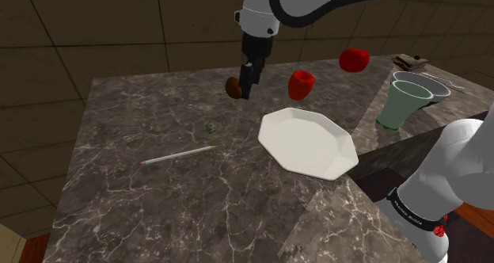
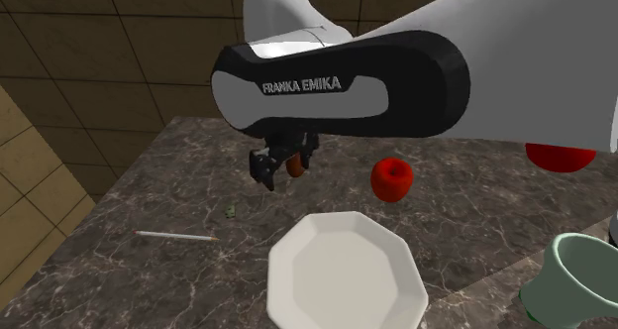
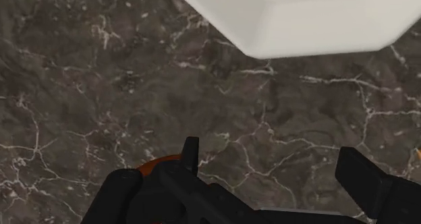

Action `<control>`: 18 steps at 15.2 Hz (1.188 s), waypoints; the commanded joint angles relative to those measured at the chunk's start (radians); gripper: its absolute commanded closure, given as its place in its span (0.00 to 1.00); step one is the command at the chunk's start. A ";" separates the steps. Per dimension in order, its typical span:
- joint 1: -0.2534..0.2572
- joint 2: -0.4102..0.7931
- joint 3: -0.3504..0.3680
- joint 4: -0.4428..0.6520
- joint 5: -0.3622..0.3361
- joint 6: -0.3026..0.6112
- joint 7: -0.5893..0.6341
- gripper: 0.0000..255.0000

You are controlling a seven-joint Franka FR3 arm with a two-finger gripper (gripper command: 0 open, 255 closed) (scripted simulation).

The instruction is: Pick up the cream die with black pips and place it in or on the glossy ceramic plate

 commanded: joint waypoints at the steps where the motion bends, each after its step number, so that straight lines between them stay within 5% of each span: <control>1: 0.020 0.046 0.020 0.040 -0.006 0.000 -0.005 0.00; 10: 0.114 0.255 0.096 0.218 -0.060 0.008 -0.020 0.00; 18: 0.115 0.284 0.092 0.152 -0.072 0.100 -0.012 0.00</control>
